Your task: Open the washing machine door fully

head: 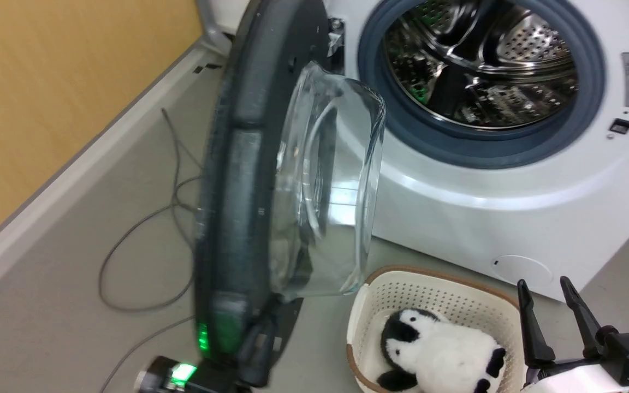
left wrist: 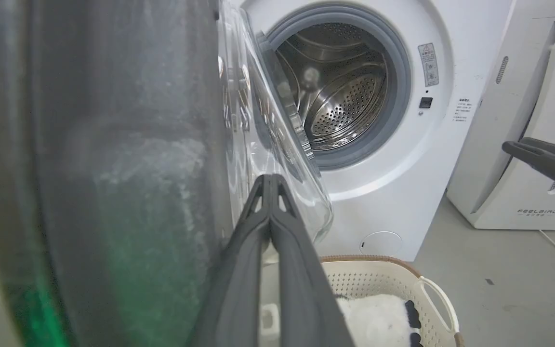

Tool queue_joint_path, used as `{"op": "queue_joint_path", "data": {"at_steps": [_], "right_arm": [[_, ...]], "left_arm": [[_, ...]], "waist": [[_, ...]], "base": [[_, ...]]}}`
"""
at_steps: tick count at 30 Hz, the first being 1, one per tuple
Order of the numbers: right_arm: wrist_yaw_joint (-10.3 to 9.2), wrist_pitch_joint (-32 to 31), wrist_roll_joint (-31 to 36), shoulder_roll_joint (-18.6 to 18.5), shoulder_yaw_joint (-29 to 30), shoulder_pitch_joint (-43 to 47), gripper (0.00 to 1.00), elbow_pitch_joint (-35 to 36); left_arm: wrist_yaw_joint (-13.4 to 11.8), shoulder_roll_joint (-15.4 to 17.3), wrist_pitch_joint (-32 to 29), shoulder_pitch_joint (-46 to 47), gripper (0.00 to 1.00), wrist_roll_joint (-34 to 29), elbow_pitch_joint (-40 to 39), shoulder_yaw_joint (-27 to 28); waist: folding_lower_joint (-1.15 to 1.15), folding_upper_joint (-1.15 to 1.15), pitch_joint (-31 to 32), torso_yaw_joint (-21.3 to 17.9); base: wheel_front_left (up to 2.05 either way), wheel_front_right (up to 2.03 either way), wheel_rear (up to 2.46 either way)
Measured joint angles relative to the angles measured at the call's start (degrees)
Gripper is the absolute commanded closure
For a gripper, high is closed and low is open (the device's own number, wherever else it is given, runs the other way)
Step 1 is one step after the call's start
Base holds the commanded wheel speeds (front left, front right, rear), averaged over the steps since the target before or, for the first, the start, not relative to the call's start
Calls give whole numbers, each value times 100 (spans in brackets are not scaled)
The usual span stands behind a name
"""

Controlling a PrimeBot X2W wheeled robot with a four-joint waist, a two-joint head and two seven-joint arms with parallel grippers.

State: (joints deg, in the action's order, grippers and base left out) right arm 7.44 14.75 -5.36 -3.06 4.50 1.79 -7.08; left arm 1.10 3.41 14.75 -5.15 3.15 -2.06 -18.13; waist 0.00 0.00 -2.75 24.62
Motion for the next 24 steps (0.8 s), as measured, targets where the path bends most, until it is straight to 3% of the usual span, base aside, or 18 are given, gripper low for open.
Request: {"op": "queue_joint_path", "data": {"at_steps": [15,24], "right_arm": [[0,0,196,1,51,-87,0,45],[0,0,434,-5,55,-366,0,98]], "left_arm": [[-405,73,0,331,100,370,226,1917],[-287,99,0,1315,100,512,1061,2976]], "waist": [[0,0,-414,225],[-1,0,-888,184]], "base": [[0,0,0],[0,0,0]]}}
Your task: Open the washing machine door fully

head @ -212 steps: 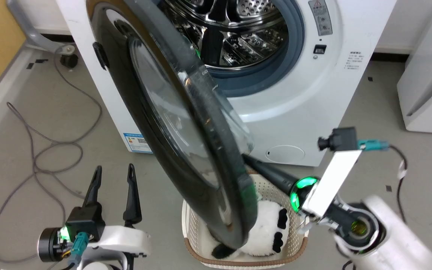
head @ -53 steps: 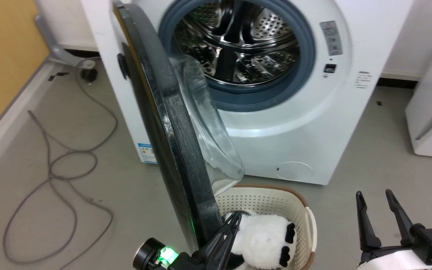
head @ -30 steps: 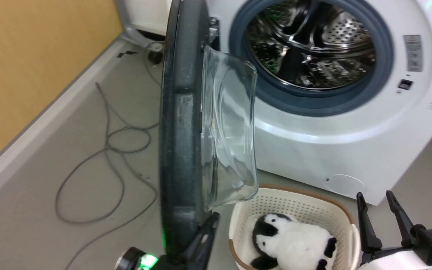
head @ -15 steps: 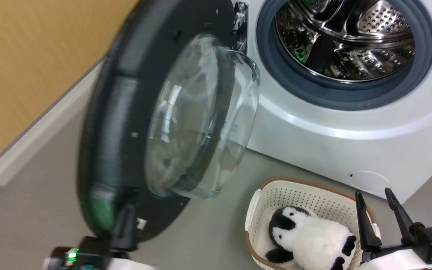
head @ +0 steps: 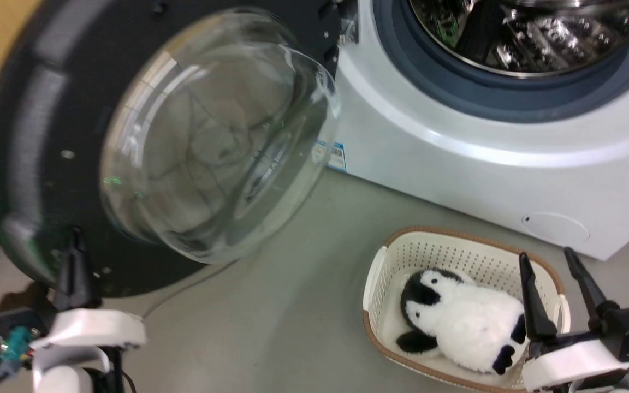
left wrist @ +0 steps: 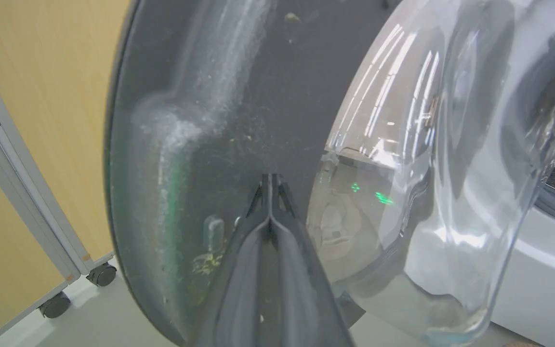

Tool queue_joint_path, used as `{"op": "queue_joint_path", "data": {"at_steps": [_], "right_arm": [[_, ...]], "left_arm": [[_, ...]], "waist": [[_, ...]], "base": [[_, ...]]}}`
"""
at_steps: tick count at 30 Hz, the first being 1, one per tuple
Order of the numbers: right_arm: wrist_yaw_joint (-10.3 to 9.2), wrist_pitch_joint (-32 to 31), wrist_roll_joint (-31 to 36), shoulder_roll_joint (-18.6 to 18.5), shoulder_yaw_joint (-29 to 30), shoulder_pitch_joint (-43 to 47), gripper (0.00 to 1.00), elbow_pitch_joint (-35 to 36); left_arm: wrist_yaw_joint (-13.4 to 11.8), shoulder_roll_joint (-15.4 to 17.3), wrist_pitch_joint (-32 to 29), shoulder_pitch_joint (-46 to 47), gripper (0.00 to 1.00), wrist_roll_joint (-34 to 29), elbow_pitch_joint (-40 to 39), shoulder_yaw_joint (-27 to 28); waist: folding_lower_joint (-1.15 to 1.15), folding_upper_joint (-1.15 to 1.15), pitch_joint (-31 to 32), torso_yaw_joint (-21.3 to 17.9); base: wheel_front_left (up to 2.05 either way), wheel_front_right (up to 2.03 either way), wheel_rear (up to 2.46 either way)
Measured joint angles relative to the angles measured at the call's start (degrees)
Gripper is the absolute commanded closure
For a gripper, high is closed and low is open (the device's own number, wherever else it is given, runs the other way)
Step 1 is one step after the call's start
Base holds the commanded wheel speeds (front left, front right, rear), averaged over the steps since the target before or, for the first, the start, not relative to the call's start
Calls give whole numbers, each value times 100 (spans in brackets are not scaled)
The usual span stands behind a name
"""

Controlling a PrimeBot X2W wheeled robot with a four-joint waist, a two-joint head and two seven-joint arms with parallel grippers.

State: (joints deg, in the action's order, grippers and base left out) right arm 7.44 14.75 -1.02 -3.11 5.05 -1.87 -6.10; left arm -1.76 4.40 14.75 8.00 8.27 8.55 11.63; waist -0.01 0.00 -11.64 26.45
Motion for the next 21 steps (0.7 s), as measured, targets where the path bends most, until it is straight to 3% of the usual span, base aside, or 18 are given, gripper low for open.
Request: {"op": "queue_joint_path", "data": {"at_steps": [11,21], "right_arm": [[0,0,93,-104,-29,-297,0,9],[0,0,146,-175,-58,-552,0,11]], "left_arm": [[138,298,0,906,100,101,881,1071],[293,747,1,1478,100,-10,1518,1591]], "waist": [[0,0,-493,-299],[0,0,-801,-618]], "base": [[0,0,0],[0,0,0]]}}
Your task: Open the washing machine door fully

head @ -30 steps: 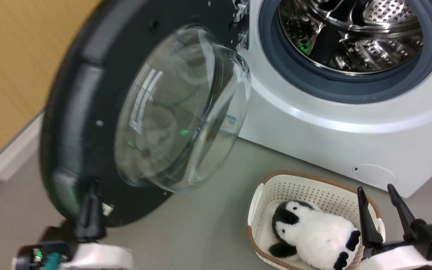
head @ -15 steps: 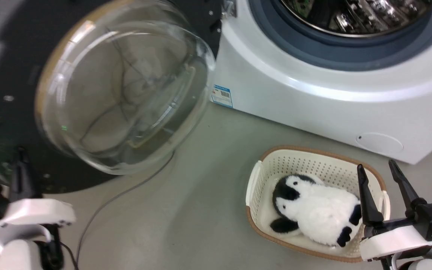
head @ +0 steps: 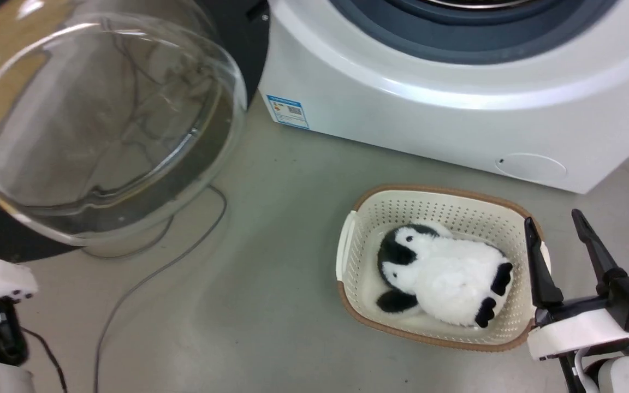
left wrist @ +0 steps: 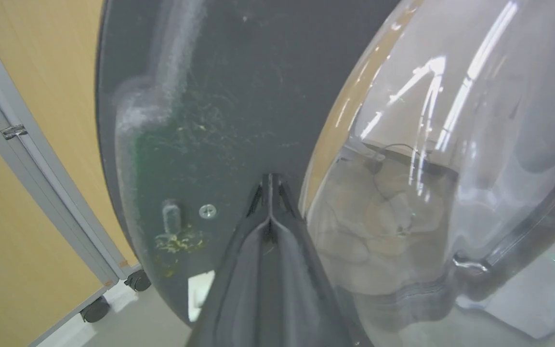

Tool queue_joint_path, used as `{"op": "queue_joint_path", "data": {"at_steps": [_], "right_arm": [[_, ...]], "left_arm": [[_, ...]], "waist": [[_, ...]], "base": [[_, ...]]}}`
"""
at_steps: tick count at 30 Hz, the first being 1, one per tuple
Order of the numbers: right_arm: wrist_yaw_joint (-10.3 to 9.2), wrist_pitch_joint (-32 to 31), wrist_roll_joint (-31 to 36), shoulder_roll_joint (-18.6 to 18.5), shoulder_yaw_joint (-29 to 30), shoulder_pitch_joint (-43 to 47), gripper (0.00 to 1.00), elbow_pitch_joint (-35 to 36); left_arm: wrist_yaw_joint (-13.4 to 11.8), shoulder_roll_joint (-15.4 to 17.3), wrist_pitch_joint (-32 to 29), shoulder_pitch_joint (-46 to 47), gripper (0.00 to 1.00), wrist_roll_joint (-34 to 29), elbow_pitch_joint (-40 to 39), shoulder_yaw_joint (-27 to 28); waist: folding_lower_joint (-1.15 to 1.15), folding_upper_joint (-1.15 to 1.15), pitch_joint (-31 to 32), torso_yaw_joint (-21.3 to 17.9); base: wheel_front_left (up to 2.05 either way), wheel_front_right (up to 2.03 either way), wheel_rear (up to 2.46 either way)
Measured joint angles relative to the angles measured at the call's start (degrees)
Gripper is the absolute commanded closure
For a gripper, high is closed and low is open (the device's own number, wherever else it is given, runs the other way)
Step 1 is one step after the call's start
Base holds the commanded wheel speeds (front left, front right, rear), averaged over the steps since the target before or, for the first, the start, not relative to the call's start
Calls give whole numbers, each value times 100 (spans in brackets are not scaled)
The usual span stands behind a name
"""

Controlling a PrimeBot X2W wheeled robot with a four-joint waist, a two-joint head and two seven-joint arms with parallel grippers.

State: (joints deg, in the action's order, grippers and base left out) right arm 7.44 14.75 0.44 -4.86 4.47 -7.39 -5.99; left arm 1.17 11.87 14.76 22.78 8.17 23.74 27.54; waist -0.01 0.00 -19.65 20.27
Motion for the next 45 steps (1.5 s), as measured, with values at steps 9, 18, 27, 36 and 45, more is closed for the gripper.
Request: {"op": "queue_joint_path", "data": {"at_steps": [9,18,27,36,45], "right_arm": [[0,0,5,-3,15,-18,0,2],[0,0,21,46,36,-15,0,-64],[0,0,-52,143,87,234,0,-96],[0,1,-229,172,170,628,0,-110],[0,0,-407,179,175,841,0,-98]], "left_arm": [[12,297,-1,275,100,0,624,403],[88,341,-1,305,100,-180,824,511],[165,185,-1,-205,100,-355,259,570],[385,-167,-1,-962,100,-536,-557,272],[558,-532,-1,-1519,100,-544,-1133,-487]], "waist": [[0,0,-48,-202],[0,0,205,-283],[1,0,849,-383],[1,0,1557,-524],[2,0,2004,-772]], "base": [[0,0,0],[0,0,0],[0,0,0],[0,0,0],[0,0,0]]}}
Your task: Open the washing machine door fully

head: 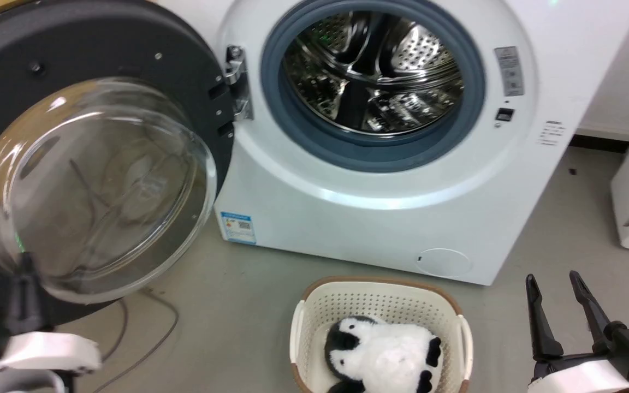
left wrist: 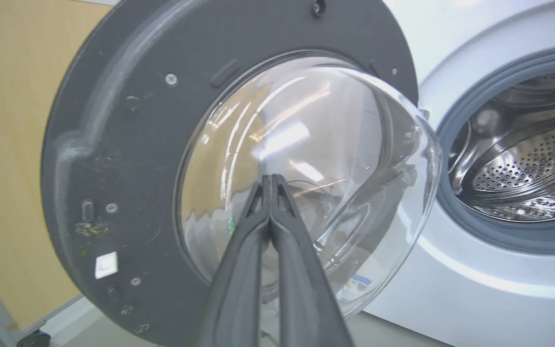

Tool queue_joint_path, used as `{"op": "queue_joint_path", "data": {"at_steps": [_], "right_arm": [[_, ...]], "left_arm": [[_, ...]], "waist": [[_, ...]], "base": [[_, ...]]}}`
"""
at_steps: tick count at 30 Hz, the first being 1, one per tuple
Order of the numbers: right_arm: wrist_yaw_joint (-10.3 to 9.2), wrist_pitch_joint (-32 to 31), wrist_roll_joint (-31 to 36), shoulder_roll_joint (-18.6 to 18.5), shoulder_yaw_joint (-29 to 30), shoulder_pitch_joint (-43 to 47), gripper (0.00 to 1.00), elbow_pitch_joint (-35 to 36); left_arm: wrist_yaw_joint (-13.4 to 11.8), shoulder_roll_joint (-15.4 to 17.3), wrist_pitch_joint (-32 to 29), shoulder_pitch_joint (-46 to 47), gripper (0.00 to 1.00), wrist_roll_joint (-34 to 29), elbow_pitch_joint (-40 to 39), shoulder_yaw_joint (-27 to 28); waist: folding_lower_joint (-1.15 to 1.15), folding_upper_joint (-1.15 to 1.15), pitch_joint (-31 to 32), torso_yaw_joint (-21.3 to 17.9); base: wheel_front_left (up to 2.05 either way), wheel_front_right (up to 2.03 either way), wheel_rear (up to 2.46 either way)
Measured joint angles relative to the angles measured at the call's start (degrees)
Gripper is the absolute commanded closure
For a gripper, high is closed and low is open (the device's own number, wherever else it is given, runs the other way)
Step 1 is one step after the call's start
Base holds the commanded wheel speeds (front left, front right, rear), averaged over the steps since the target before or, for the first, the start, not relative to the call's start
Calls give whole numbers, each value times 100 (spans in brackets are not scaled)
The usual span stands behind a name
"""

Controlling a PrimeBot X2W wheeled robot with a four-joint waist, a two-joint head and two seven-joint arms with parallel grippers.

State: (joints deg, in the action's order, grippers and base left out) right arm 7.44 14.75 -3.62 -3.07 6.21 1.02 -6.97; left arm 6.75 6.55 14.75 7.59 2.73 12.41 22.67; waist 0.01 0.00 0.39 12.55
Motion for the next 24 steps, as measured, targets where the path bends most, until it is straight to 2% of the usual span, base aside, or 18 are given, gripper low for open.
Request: {"op": "queue_joint_path", "data": {"at_steps": [4,5,6,7,16,24], "right_arm": [[0,0,-54,1,-1,21,0,43],[1,1,-57,2,-2,34,0,56],[1,0,-63,1,-15,50,0,66],[1,0,-77,2,-35,66,0,74],[1,0,-102,3,-74,114,0,187],[0,1,-102,3,-101,135,0,242]], "left_arm": [[10,-152,0,-250,100,22,-330,-352],[30,-179,0,-313,80,44,-374,-433],[44,-197,0,-368,13,51,-409,-531],[47,-209,0,-425,0,48,-471,-605],[49,-264,0,-656,0,137,-582,-1206],[49,-315,0,-748,0,192,-383,-1451]], "waist": [[0,0,69,-170],[0,0,80,-215],[0,0,88,-263],[0,0,94,-313],[0,0,102,-797],[-1,0,87,-1181]], "base": [[0,0,0],[0,0,0],[0,0,0],[0,0,0],[0,0,0],[0,0,0]]}}
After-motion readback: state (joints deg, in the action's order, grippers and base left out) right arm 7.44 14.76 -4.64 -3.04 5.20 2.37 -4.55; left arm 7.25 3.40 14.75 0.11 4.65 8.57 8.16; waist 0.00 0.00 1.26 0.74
